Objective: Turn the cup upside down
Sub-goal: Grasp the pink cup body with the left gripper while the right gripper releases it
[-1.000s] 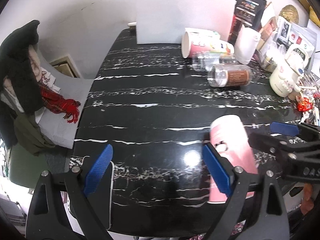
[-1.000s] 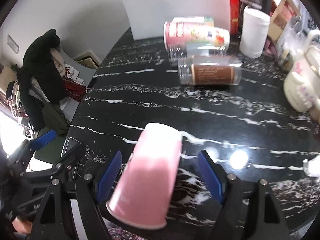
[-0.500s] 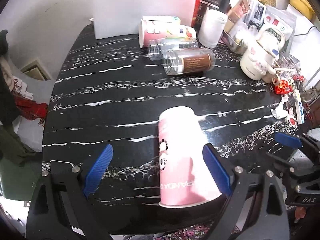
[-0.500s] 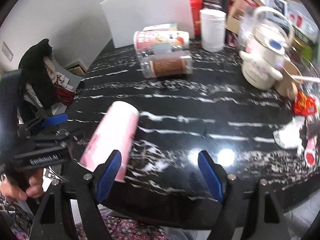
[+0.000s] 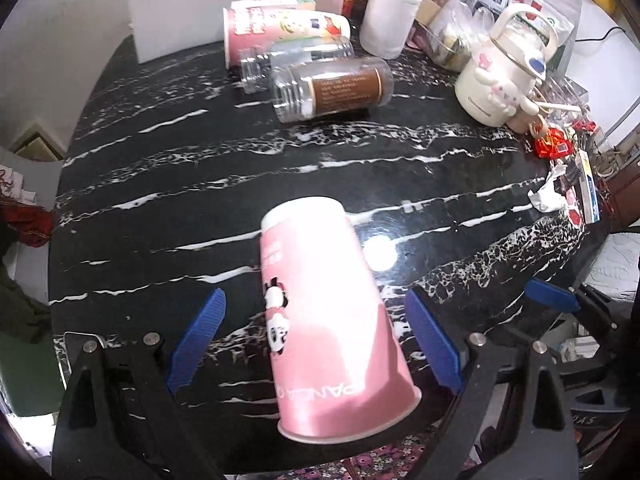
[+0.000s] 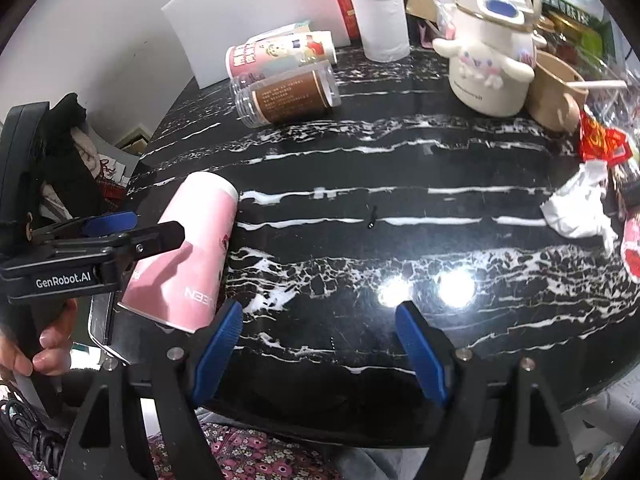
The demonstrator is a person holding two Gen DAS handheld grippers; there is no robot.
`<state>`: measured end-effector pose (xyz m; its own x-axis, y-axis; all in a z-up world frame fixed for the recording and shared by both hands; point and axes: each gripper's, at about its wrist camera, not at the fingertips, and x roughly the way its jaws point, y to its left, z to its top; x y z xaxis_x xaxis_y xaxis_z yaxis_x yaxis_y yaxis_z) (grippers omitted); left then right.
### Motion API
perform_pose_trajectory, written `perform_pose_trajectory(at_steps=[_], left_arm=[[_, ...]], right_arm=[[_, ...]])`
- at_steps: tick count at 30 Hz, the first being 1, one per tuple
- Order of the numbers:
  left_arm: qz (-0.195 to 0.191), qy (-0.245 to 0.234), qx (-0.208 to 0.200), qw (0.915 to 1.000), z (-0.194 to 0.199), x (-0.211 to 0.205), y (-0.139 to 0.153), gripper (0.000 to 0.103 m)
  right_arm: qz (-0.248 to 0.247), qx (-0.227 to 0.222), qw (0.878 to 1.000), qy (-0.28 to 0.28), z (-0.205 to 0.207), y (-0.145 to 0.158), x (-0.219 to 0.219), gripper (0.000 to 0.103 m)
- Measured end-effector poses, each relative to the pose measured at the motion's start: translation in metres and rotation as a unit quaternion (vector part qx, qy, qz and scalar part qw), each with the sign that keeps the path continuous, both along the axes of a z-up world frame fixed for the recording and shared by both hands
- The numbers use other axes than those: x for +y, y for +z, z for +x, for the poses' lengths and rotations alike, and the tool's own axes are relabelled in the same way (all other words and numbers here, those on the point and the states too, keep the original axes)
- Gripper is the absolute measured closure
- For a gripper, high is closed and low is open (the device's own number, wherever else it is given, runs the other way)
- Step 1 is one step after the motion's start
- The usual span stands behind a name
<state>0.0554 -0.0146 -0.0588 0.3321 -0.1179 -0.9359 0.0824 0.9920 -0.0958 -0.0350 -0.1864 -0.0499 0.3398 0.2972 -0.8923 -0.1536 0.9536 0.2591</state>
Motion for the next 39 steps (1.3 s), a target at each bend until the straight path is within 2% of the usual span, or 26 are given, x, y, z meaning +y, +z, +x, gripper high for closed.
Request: perform_pose_trajectory(at_steps=[11, 21, 24, 26, 27, 33, 39], left_arm=[[0.018, 0.006, 0.048, 0.9987, 0.021, -0.009, -0.03, 0.012], [0.036, -0.001, 0.063, 0.9974, 0.031, -0.018, -0.047, 0.013], [0.042, -0.005, 0.066, 0.9969, 0.033, -0.021, -0.049, 0.019], [0.043, -0.006, 0.075, 0.9962, 0.034, -0.022, -0.053, 0.029], [0.041, -0.006, 0.076, 0.9962, 0.034, -0.022, -0.054, 0.03], [0.013, -0.011, 0.066, 0.9977, 0.033, -0.017, -0.052, 0.032], [0.018, -0.014, 0.047, 0.9987, 0.027, -0.015, -0.04, 0.033]], right_arm=[[0.01, 0.011, 1.0, -0.019, 0.001, -0.012, -0.014, 0.024], [0.019, 0.022, 0.999, -0.023, 0.006, -0.024, -0.017, 0.024], [0.02, 0.024, 0.999, -0.026, 0.008, -0.026, -0.019, 0.024], [0.021, 0.027, 0.999, -0.028, 0.009, -0.029, -0.02, 0.024], [0.021, 0.028, 0.999, -0.028, 0.009, -0.03, -0.02, 0.024], [0.027, 0.033, 0.999, -0.027, 0.009, -0.033, -0.019, 0.024], [0.03, 0.031, 0.999, -0.024, 0.011, -0.033, -0.017, 0.024]])
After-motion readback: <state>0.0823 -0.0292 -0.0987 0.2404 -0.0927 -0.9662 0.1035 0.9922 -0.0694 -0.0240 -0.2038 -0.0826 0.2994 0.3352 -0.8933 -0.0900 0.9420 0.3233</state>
